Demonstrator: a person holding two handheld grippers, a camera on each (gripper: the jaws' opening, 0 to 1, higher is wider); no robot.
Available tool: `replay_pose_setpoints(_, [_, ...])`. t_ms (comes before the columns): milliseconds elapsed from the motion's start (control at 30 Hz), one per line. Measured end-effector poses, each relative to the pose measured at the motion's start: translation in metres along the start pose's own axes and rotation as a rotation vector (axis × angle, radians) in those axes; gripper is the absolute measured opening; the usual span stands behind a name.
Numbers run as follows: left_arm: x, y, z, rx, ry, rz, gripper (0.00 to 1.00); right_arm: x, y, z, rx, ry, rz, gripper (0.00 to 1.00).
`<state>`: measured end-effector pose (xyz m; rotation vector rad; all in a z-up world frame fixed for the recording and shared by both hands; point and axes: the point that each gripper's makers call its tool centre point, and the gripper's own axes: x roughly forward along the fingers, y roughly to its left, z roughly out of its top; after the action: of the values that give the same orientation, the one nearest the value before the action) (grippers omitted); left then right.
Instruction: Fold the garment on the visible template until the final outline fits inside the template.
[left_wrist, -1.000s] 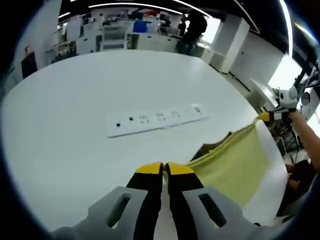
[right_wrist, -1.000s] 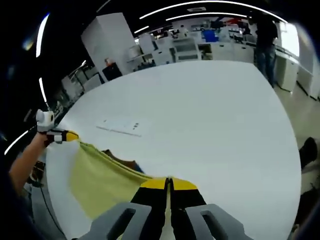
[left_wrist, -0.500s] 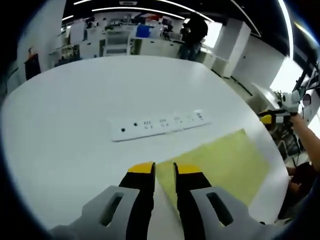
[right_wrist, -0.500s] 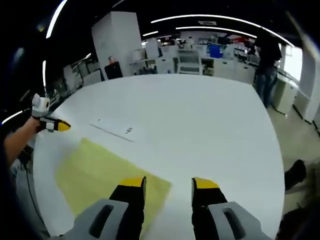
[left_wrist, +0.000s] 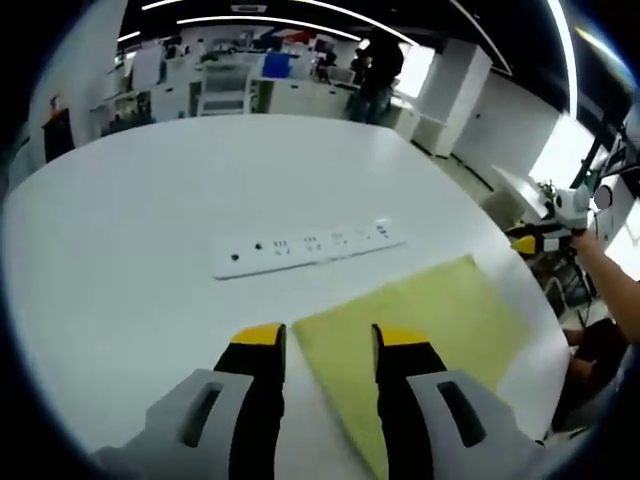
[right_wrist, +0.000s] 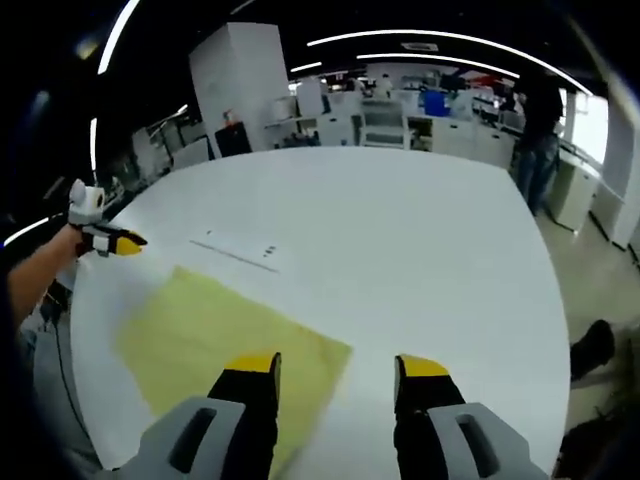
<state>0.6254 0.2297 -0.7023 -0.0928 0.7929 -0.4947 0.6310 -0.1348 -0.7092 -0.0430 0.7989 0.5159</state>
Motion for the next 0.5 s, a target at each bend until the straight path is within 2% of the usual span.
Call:
replay_pose_setpoints(167, [-0.007, -0.007, 0.000, 0.011, -0.011, -0.031, 0.34, -0.006, 0.009, -0.004, 0.003, -0.002, 0.028, 0.41])
replay_pose_setpoints(500, [-0.023, -0.023, -0.001, 0.029, -0.031, -0.076, 0.33, -0.021, 0.013, -0.019, 0.029, 0.003, 0.046, 0.39])
